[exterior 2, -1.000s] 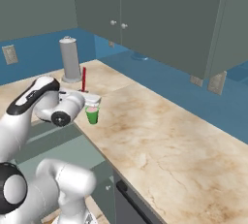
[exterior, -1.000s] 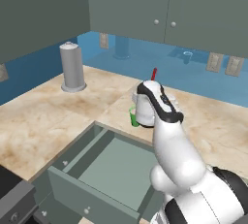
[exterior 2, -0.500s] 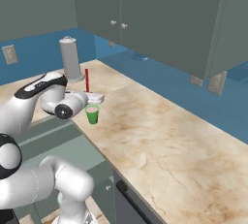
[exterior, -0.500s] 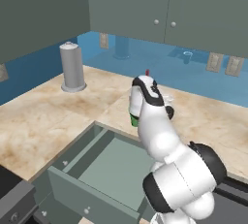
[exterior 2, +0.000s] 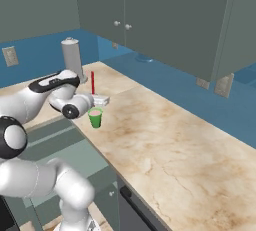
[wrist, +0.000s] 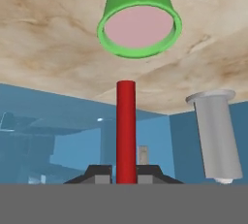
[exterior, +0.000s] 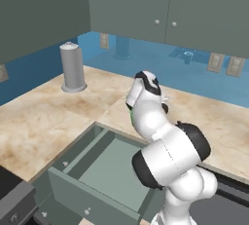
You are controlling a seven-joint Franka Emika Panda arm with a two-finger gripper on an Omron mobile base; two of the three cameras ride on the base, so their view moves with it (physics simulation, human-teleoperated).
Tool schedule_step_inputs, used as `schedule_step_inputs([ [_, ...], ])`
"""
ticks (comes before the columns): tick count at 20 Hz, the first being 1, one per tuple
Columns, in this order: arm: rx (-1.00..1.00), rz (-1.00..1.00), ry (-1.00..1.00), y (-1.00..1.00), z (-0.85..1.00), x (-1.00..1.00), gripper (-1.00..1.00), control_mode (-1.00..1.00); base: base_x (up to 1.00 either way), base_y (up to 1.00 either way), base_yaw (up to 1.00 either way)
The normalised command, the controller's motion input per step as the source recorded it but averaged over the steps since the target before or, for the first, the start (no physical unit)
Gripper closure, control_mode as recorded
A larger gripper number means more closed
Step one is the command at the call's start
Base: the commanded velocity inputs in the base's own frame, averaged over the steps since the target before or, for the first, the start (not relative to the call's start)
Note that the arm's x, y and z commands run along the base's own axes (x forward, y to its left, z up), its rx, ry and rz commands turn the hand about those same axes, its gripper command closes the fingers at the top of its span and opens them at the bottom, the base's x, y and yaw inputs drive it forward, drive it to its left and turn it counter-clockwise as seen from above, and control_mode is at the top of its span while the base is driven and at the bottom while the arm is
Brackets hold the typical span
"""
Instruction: Pick up the straw from the left drawer and put it inside the smoothie cup.
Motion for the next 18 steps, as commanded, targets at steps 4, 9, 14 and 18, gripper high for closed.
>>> schedule_step_inputs([
  [4,0.0,0.0,0.0,0.04,-0.47,0.12,1.0,-1.0,0.0,0.0,0.0],
  [9,0.0,0.0,0.0,0.05,-0.42,0.07,1.0,-1.0,0.0,0.0,0.0],
  [14,0.0,0.0,0.0,0.03,-0.27,0.17,1.0,-1.0,0.0,0.0,0.0],
  [18,0.0,0.0,0.0,0.0,-0.13,0.29,1.0,-1.0,0.0,0.0,0.0],
])
